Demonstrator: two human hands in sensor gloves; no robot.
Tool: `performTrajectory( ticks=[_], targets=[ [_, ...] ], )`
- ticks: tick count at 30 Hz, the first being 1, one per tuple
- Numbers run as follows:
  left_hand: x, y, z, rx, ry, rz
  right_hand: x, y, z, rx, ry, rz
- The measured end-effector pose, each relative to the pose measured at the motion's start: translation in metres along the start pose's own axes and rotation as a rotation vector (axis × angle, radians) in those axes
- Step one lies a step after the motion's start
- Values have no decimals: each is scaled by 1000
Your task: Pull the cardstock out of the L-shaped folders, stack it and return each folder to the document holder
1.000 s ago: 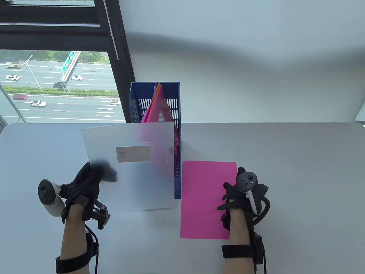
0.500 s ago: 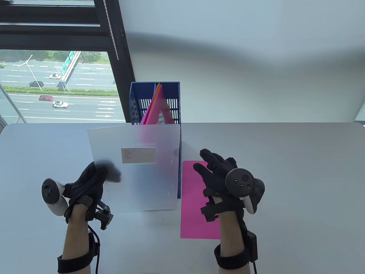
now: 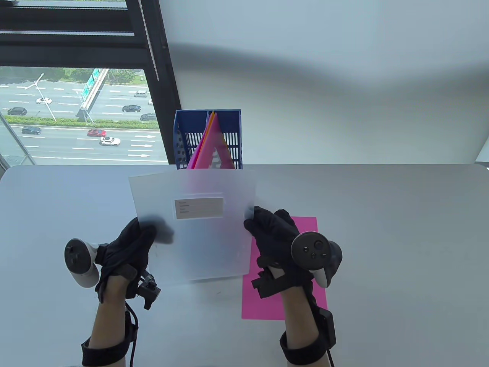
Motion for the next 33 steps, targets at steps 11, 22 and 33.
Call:
performTrajectory(
  ticks=[11,22,33],
  targets=[
    [32,19,1,-149,120,622,6,23,-9,-135,36,-90],
    [42,-6,1,-25,130,416,-4,37,-15,-221,8,-8],
    [54,-65,-11,289,134,272,-9,29,-12,-187,-8,10]
  ],
)
Point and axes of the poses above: the tracker on the back of each hand, its own x axis roughly to the thumb side, its own z axis roughly from the wrist to the fingertips, y = z × x, the point moved 5 cm from there along z, roughly from the wrist to the fingertips, and after that the axes turned 10 degrees about x, right-handed, at the moved point
